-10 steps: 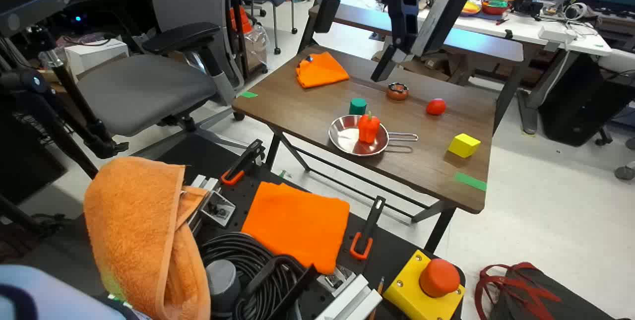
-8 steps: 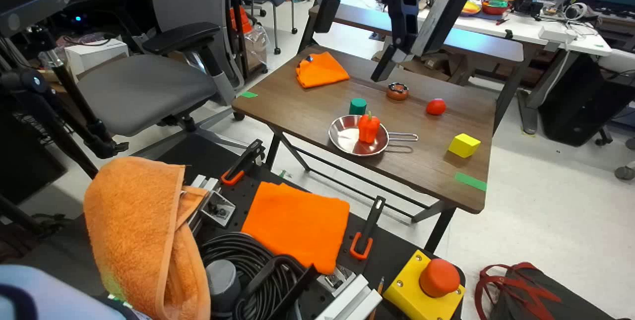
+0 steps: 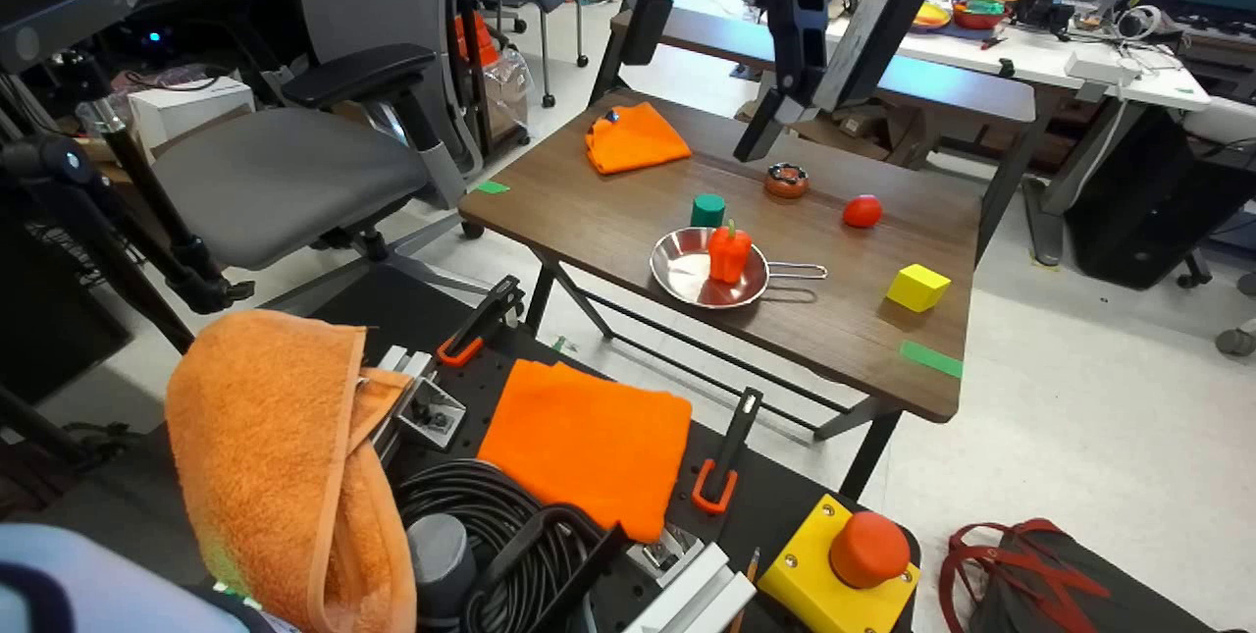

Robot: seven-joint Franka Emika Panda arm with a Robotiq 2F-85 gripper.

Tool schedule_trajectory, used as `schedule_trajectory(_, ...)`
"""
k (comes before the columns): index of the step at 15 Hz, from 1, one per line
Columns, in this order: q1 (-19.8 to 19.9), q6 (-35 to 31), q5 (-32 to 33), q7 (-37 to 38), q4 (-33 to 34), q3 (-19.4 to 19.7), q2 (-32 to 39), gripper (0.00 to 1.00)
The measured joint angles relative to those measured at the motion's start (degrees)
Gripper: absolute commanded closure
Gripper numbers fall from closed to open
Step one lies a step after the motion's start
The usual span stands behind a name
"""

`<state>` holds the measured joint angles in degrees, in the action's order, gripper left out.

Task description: Move the green object to the left

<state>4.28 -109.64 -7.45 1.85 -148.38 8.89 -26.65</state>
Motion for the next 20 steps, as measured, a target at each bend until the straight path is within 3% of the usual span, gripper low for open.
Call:
schedule_trajectory(6, 0.03, 0.00, 0.00, 0.24, 0.55, -0.15, 0.55, 0.00)
schedule_trajectory(9, 0.09, 0.07, 0.24, 2.17, 3.95, -0.48, 3.45, 0.00)
schedule_trajectory(15, 0.15, 0.03, 6.64, 9.14, 16.78, -3.96, 15.59, 0.00)
schedule_trajectory(20, -2.06, -2.44, 9.58, 12.54, 26.40, -7.73, 27.72, 0.00)
